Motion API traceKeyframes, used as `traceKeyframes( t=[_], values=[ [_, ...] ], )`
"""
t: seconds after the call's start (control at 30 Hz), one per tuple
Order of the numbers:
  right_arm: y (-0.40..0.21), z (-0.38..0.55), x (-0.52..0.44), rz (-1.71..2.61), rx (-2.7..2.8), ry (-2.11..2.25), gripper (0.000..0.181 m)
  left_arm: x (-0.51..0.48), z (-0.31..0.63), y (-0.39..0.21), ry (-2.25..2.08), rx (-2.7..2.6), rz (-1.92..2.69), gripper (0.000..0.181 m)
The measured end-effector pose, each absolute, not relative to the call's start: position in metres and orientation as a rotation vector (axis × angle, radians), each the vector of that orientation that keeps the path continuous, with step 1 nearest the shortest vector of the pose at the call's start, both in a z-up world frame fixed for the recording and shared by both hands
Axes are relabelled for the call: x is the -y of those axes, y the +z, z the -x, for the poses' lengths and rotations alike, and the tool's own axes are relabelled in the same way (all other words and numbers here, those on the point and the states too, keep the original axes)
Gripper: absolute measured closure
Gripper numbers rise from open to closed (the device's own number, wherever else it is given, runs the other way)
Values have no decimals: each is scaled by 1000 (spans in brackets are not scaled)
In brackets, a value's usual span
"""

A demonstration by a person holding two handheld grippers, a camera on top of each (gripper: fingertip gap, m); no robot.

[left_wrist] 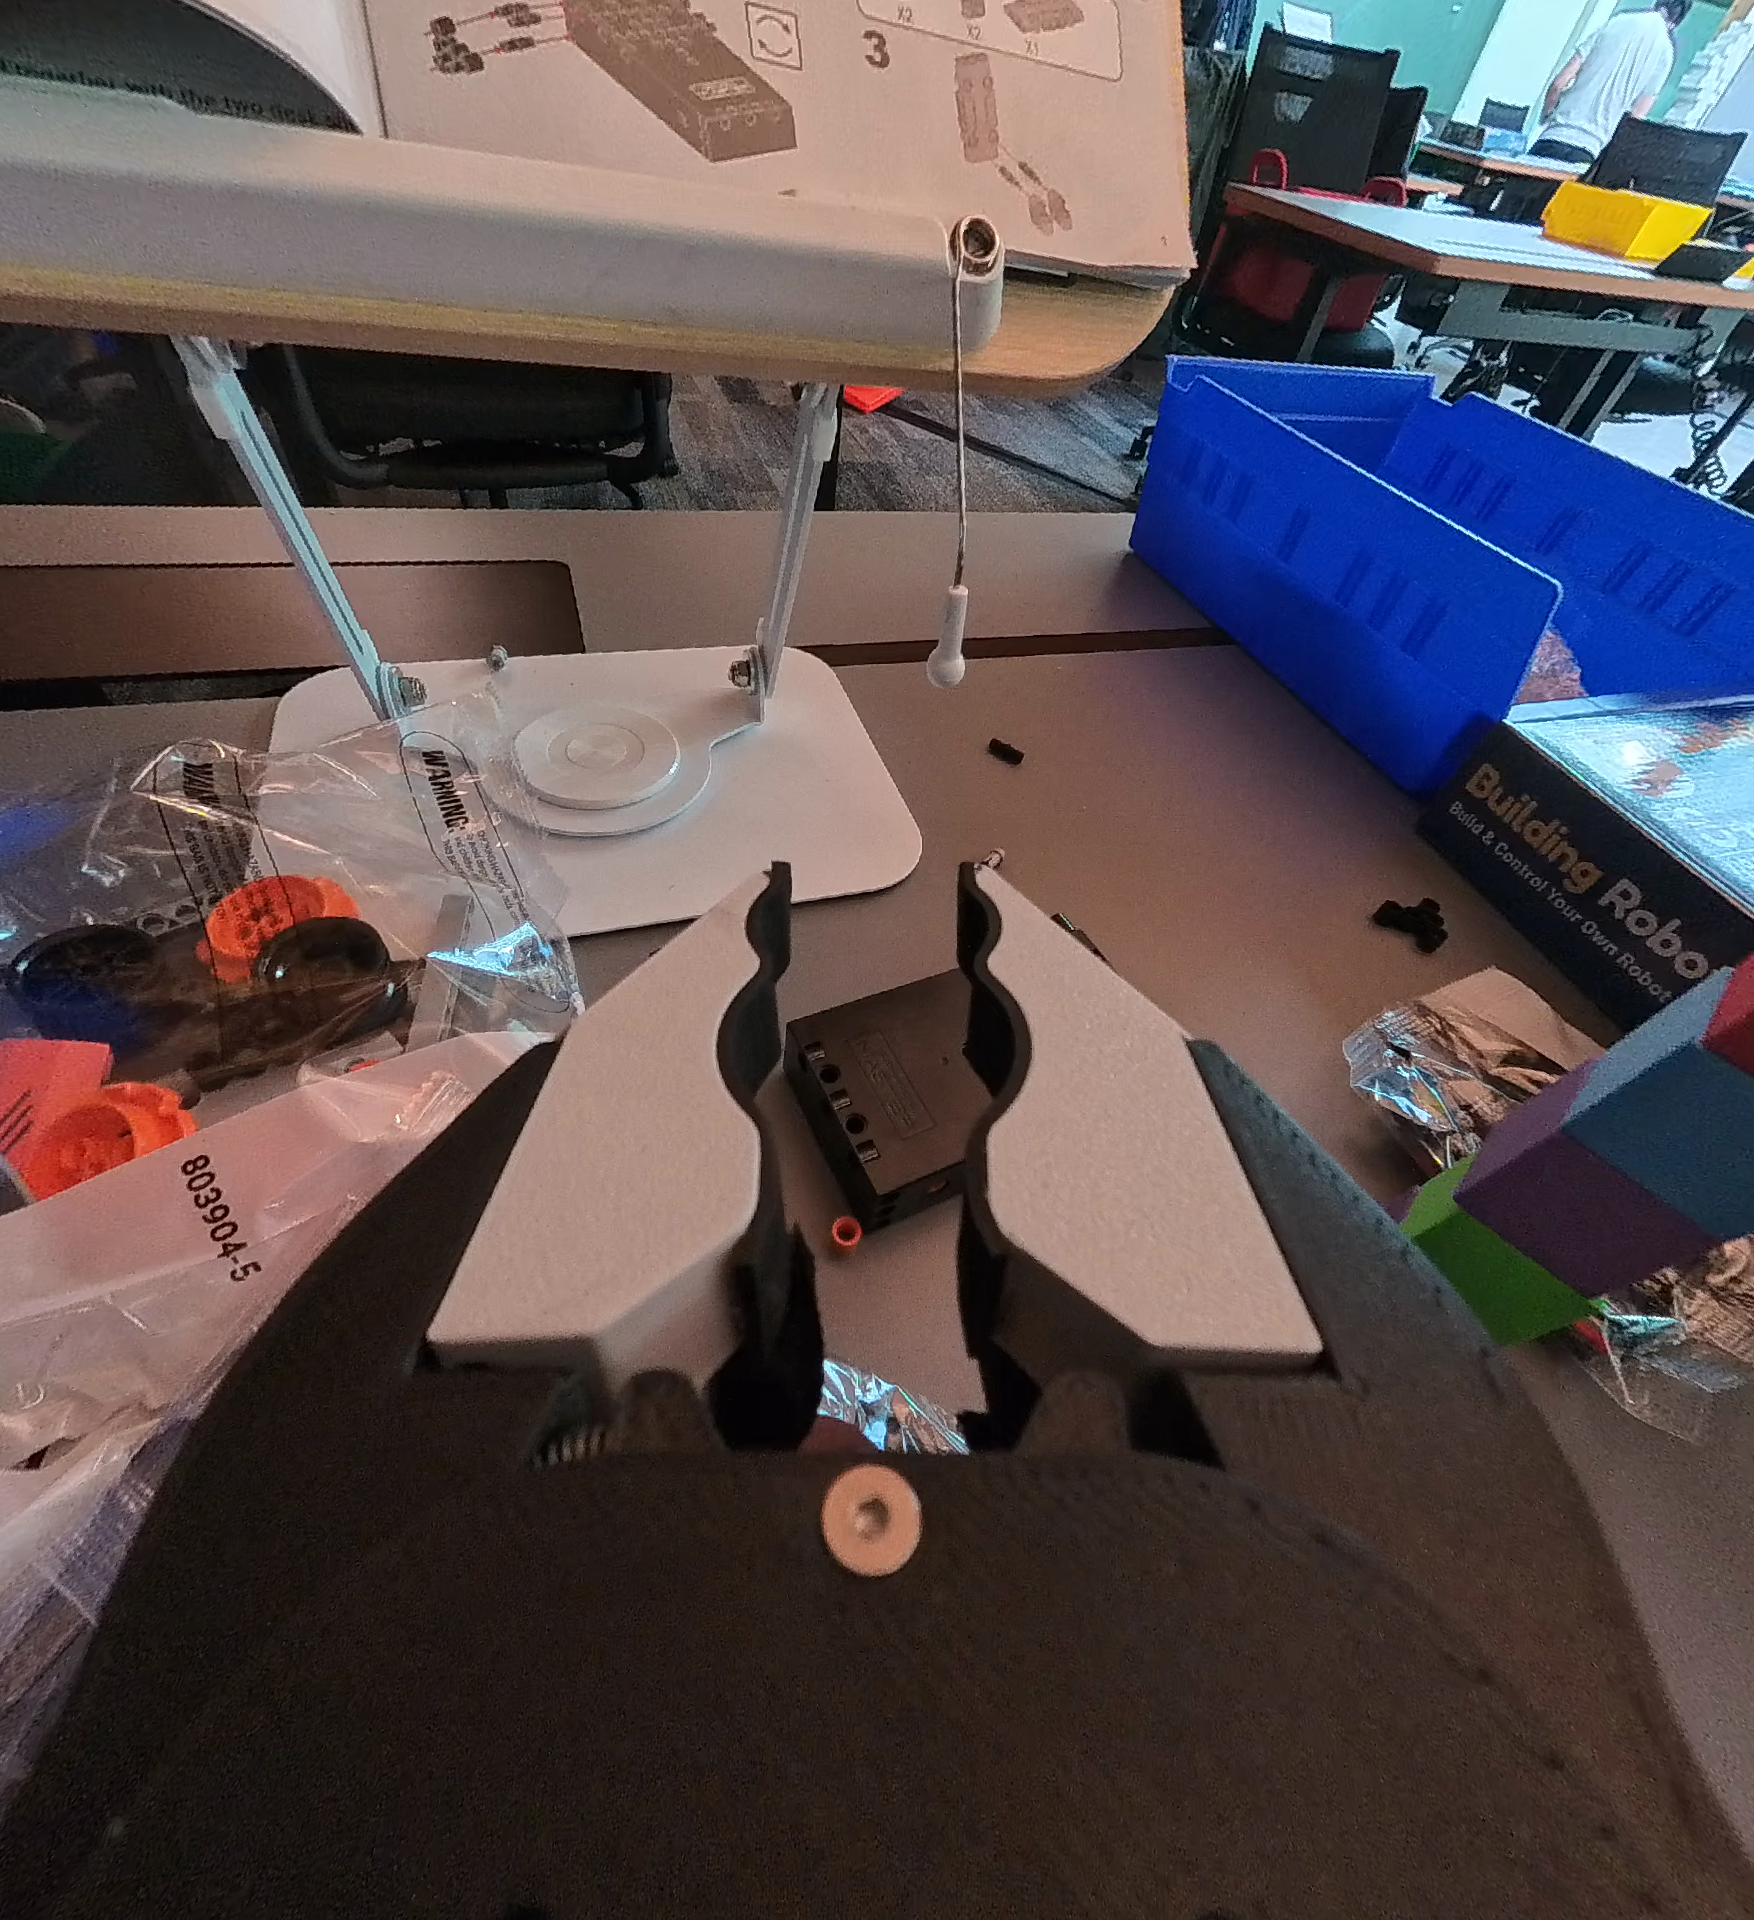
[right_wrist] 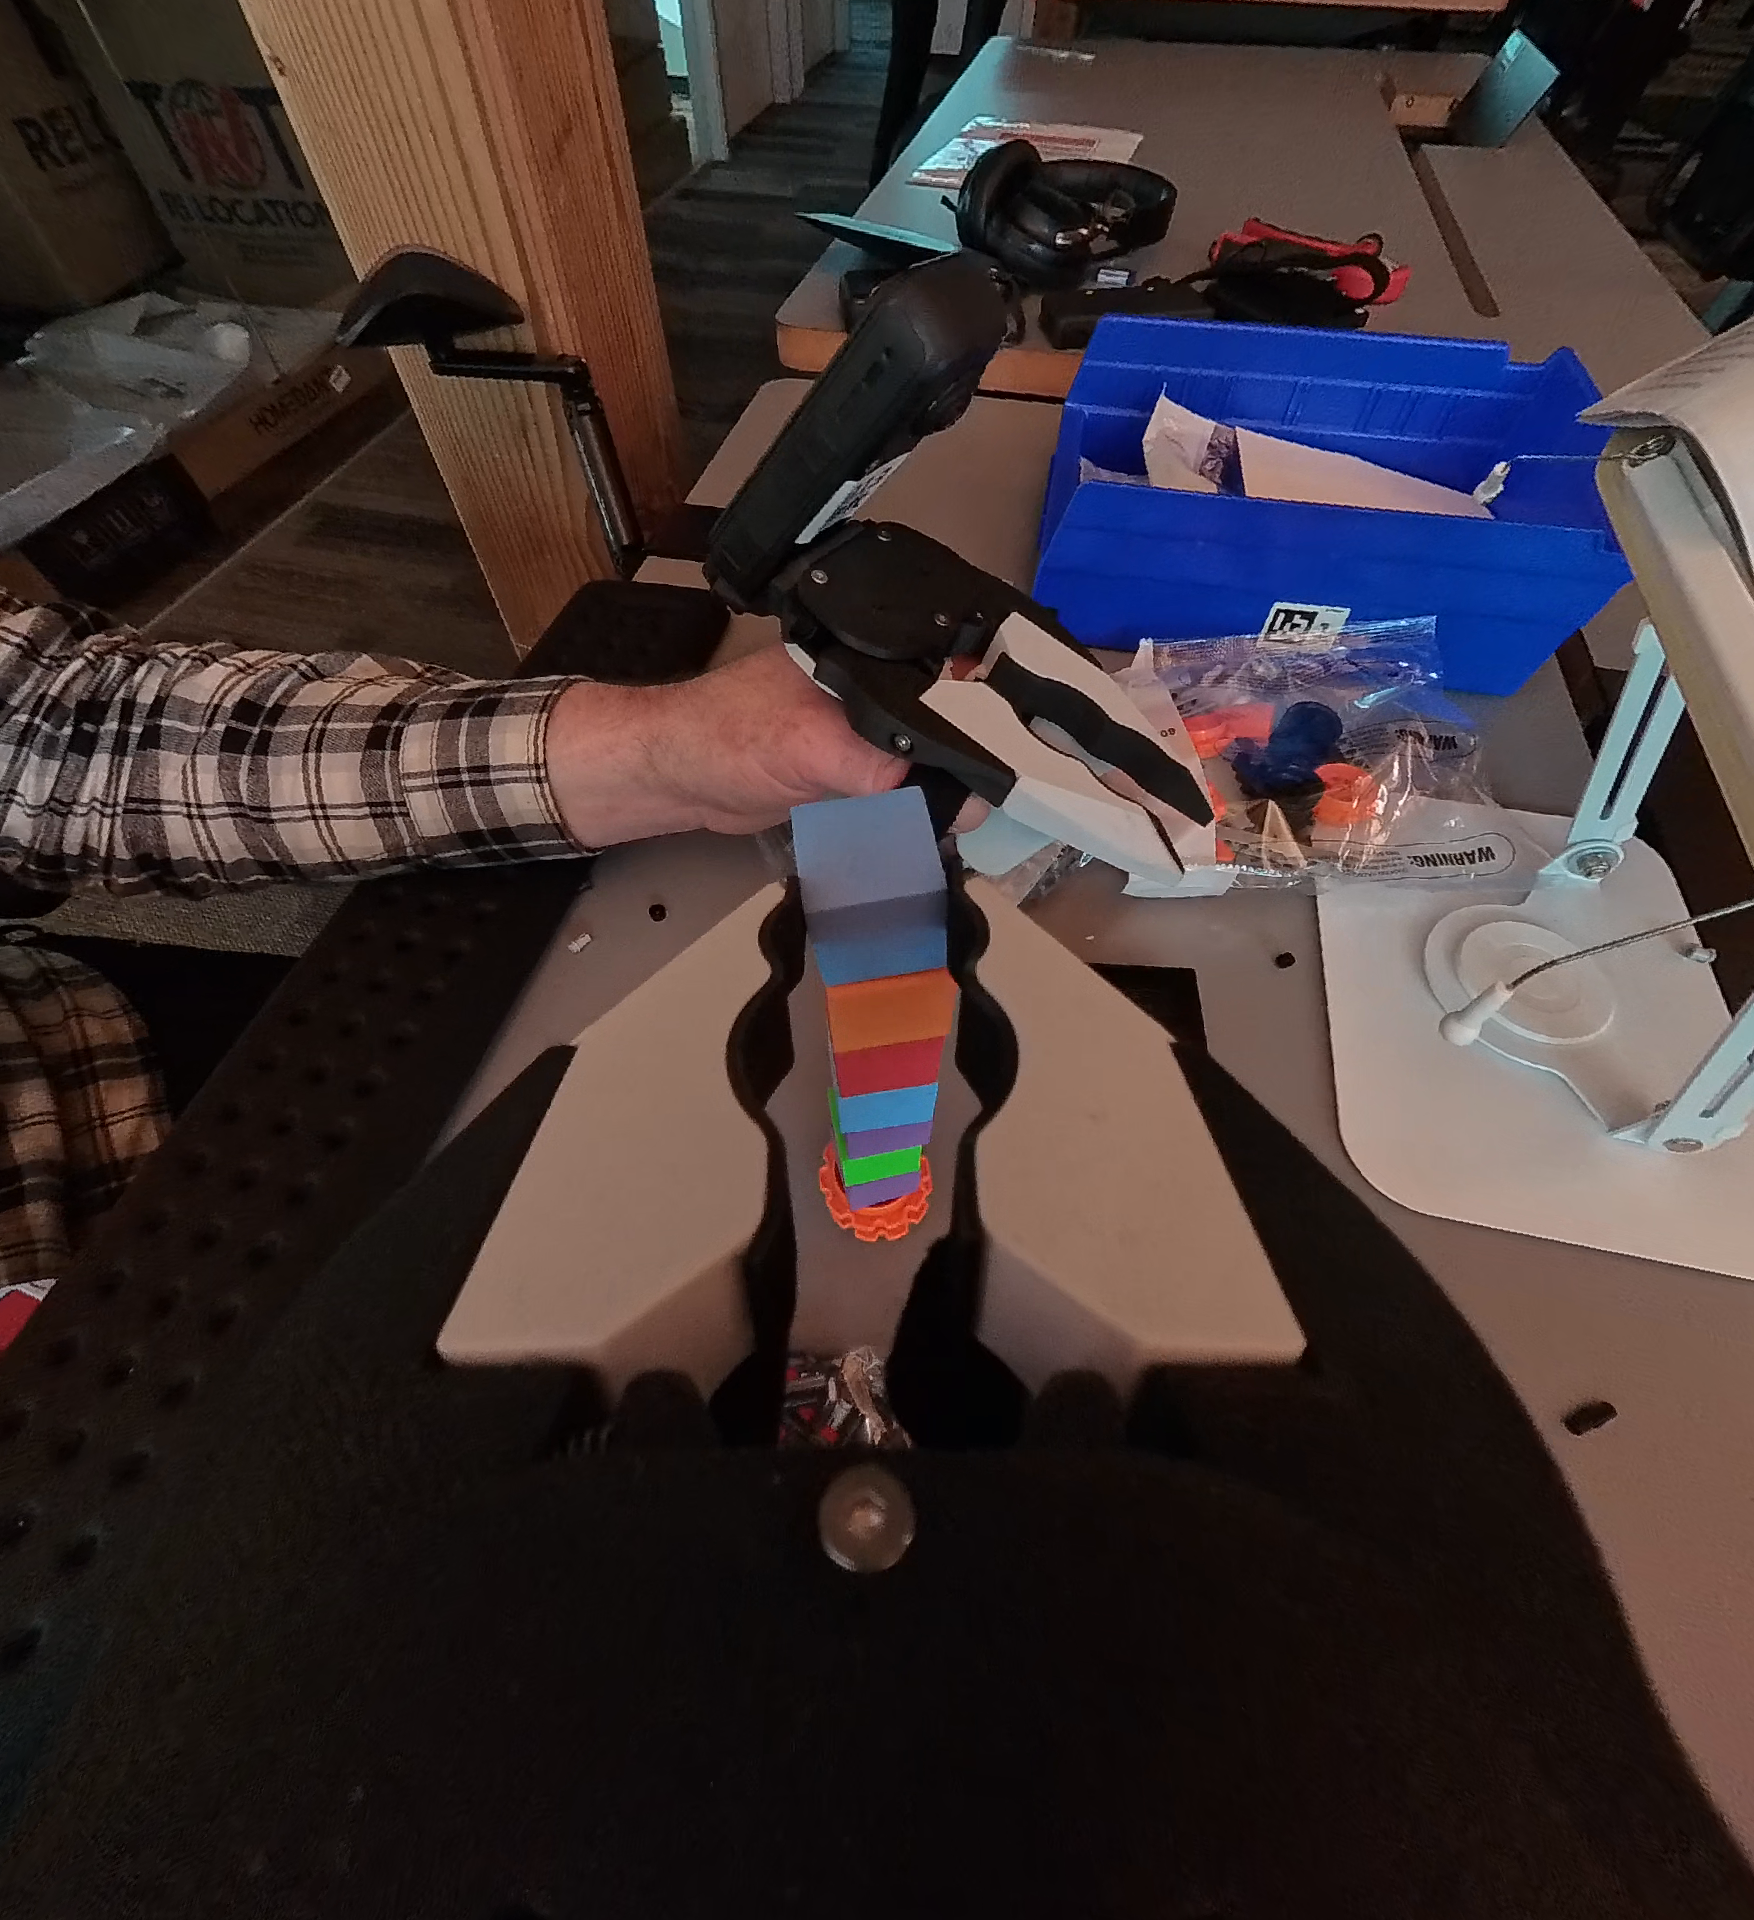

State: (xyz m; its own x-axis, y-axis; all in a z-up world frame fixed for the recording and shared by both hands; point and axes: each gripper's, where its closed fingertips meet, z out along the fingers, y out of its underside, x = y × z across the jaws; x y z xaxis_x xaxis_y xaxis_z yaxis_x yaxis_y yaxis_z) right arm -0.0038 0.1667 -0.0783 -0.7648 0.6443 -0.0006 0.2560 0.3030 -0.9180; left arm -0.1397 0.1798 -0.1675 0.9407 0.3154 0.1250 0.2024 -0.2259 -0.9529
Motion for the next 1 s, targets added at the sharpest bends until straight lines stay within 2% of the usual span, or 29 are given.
traceKeyframes(
  t=[0.6,1.0],
  values=[
    [-77,2,-168,821,2198,1455,149,-181,139,-169,111,377,1820,151],
    [-40,-42,-207,921,1906,1438,148,-180,139,-170,117,380,1822,151]
  ],
)
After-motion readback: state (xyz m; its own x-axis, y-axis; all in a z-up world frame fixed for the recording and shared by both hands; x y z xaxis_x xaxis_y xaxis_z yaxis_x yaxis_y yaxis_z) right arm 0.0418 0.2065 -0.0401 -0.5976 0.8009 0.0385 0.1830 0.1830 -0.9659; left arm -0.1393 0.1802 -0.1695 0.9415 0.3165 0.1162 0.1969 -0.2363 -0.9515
